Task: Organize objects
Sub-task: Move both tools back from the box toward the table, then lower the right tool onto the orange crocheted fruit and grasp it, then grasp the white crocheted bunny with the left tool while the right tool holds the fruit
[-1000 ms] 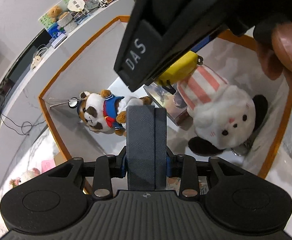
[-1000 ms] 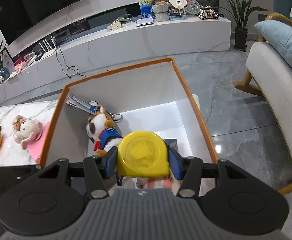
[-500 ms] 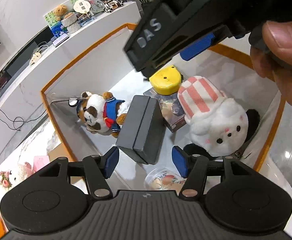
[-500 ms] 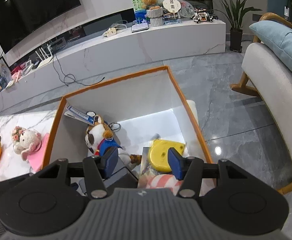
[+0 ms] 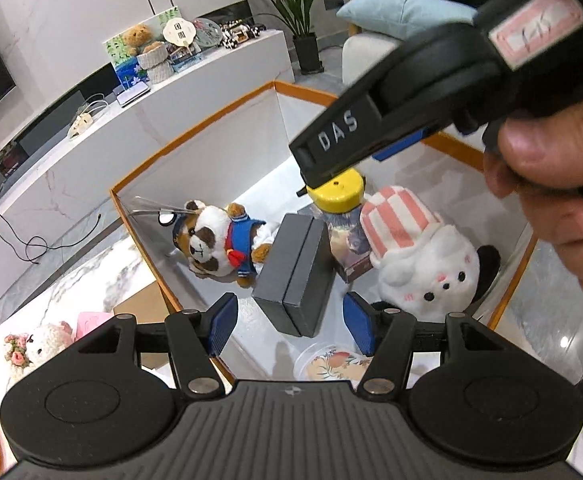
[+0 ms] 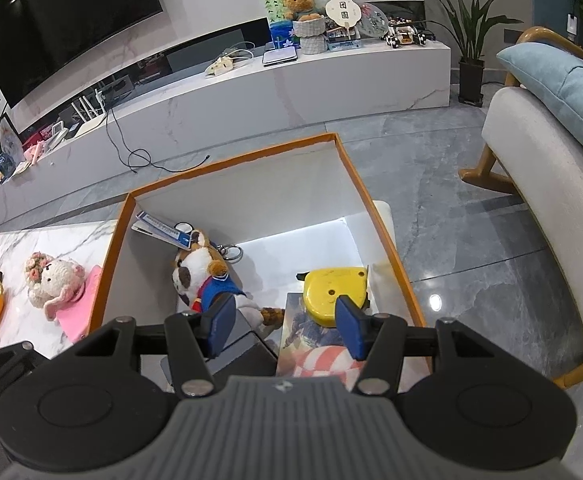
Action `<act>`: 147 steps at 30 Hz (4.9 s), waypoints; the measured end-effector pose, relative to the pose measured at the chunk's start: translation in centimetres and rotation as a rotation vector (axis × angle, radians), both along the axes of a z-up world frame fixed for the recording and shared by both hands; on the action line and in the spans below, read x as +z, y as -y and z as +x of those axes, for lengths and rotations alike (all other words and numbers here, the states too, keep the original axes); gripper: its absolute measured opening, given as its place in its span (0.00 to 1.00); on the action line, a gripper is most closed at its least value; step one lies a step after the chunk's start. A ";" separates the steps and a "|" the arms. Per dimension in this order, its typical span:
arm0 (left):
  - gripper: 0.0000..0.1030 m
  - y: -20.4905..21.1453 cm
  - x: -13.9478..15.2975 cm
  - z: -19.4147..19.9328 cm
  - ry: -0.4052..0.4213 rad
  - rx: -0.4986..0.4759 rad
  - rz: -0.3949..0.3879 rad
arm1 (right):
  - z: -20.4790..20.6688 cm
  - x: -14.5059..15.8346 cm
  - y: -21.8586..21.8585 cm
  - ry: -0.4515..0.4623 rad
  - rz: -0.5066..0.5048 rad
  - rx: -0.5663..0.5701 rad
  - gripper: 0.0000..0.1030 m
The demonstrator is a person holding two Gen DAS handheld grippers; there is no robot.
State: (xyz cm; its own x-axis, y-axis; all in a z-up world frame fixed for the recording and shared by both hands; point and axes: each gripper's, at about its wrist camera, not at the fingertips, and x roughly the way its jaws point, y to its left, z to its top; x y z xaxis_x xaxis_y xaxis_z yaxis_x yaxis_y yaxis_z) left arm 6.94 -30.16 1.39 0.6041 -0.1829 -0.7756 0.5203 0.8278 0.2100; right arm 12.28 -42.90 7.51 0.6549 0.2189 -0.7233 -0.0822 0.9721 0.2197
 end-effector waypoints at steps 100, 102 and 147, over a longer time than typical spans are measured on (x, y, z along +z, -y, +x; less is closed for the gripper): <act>0.80 -23.7 -0.1 -1.0 0.069 0.346 -0.259 | -16.9 -6.9 -23.3 -0.027 -0.879 1.197 0.51; 0.80 -24.0 0.0 -0.7 0.074 0.355 -0.256 | -16.7 -6.7 -23.9 -0.025 -0.794 1.159 0.51; 0.95 -21.0 -8.1 7.8 0.312 -0.377 0.380 | -10.4 -8.2 -24.3 -0.139 -0.349 0.807 0.54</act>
State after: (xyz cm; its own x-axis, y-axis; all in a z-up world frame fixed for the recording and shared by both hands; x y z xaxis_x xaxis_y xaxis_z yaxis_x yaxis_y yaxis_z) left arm 14.75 -9.20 -6.70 0.7606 -0.1735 -0.6256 0.6288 0.4367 0.6434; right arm 1.84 -18.59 -0.73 0.2975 0.3278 -0.8967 -0.7658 0.6428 -0.0190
